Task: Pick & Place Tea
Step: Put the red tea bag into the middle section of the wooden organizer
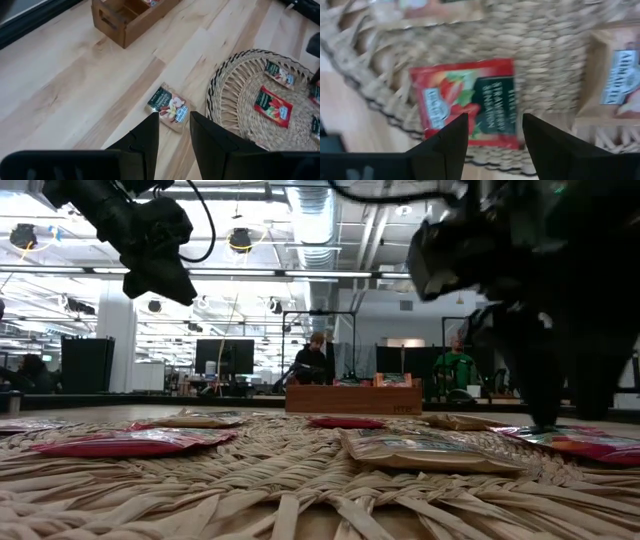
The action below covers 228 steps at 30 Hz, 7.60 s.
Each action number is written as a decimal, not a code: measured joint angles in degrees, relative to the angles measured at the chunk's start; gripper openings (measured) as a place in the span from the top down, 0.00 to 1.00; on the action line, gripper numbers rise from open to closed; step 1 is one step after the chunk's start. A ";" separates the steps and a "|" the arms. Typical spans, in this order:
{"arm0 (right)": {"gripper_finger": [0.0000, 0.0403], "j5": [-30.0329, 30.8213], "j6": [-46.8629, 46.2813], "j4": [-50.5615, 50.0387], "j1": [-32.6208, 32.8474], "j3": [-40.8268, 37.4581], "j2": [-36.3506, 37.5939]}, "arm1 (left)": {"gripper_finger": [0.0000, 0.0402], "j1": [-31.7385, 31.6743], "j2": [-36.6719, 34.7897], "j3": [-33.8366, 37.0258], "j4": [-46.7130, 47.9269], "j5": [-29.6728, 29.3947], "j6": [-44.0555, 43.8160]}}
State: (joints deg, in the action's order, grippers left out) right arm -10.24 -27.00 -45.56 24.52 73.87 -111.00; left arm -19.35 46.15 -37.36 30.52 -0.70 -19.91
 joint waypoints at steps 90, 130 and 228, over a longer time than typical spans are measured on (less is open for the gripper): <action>1.00 14.20 -4.05 -34.54 1.58 30.44 -3.15 | 0.75 4.83 -0.02 0.00 -2.08 2.13 7.66; 1.00 33.06 66.60 -23.04 -45.82 44.96 -6.92 | 0.75 4.81 -0.02 0.01 -13.09 -8.51 5.37; 0.63 2.75 28.05 -16.01 -18.14 30.54 -6.41 | 0.75 22.60 -0.12 0.02 -2.27 -12.19 -7.29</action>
State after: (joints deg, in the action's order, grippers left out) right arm -7.49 1.05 -61.57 6.39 104.40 -117.40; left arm 3.24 46.03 -37.34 28.25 -12.89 -27.20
